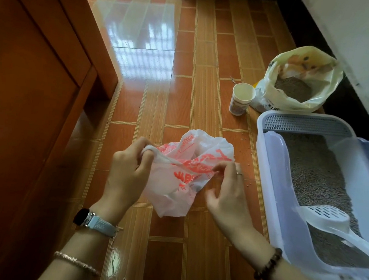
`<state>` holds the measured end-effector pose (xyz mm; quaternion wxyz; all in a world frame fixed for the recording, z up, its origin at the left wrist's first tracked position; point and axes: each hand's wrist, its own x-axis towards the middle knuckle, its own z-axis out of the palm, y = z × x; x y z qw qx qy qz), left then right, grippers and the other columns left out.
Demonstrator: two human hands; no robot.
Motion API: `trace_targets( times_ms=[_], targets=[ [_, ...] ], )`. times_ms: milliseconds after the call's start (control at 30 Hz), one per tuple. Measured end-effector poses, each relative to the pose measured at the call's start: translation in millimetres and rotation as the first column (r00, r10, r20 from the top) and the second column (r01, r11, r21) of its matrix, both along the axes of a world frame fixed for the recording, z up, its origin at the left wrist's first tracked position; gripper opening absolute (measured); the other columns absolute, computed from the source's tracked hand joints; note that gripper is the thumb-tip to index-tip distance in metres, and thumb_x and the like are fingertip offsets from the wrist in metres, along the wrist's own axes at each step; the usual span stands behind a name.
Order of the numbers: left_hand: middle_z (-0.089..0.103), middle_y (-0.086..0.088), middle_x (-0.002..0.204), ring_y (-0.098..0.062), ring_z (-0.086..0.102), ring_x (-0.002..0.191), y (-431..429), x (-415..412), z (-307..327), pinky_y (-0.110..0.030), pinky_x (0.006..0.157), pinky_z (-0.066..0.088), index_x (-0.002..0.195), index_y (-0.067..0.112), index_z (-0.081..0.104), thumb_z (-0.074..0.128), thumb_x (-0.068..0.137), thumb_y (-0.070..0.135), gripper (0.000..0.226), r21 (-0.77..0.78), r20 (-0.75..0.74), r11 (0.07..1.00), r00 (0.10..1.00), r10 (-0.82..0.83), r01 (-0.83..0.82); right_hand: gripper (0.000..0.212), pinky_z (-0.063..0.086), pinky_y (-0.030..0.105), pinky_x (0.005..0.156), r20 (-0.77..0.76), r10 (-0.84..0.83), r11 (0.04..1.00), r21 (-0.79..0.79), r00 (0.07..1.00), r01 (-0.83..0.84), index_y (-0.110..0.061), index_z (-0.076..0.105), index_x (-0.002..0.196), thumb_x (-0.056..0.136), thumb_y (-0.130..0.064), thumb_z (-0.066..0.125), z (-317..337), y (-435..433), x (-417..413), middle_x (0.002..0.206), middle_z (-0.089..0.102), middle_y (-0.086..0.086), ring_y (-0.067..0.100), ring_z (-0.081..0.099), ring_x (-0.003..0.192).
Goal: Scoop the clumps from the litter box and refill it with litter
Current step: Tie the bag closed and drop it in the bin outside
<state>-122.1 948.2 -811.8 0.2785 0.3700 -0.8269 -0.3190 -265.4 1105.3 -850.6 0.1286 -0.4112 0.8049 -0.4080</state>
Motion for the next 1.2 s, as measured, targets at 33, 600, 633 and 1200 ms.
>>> trace_targets(
  times_ms=[33, 600, 633, 1200],
  targets=[
    [0.053, 0.002, 0.064, -0.017, 0.054, 0.057, -0.9, 1.6, -0.3, -0.038, 0.042, 0.041, 0.078, 0.024, 0.054, 0.041, 0.098, 0.021, 0.023, 0.006, 0.001, 1.000, 1.000, -0.015, 0.015, 0.049, 0.049, 0.035, 0.096, 0.023, 0.015, 1.000, 0.017, 1.000, -0.015, -0.026, 0.041, 0.112, 0.080, -0.003, 0.069, 0.2, -3.0, -1.7, 0.117, 0.040, -0.007, 0.014, 0.048, 0.112],
    [0.058, 0.003, 0.121, -0.011, 0.047, 0.119, 32.1, -29.4, 8.9, -0.040, 0.113, 0.032, 0.127, 0.017, 0.054, 0.066, 0.081, 0.016, 0.048, -0.258, 0.171, 0.919, 0.950, -0.261, 0.299, 0.016, 0.042, 0.032, 0.073, -0.126, 0.211, 0.977, 0.049, 0.969, -0.206, -0.016, 0.060, 0.094, 0.098, -0.029, 0.052, 26.1, -37.6, -31.0, 0.083, 0.059, -0.006, 0.015, 0.054, 0.081],
    [0.059, 0.002, 0.118, -0.013, 0.050, 0.114, 35.2, -33.7, 4.4, -0.039, 0.107, 0.039, 0.128, 0.017, 0.053, 0.066, 0.083, 0.022, 0.047, -0.236, 0.188, 0.915, 0.939, -0.289, 0.329, 0.014, 0.041, 0.031, 0.072, -0.113, 0.230, 0.973, 0.030, 0.967, -0.228, -0.018, 0.061, 0.095, 0.098, -0.029, 0.053, 27.1, -37.8, -31.2, 0.081, 0.057, -0.008, 0.014, 0.053, 0.080],
    [0.054, 0.019, 0.066, 0.007, 0.045, 0.060, 41.6, -26.2, -8.1, -0.029, 0.082, 0.035, 0.093, 0.033, 0.067, 0.052, 0.091, 0.040, 0.017, 0.069, 0.413, 0.858, 0.768, -0.489, 0.509, 0.034, 0.051, 0.030, 0.064, 0.963, -0.261, 0.921, 0.225, 0.072, 0.319, 0.004, 0.061, 0.098, 0.102, -0.026, 0.045, 15.1, -26.6, -52.7, 0.071, 0.067, 0.008, 0.015, 0.061, 0.059]
  ],
)
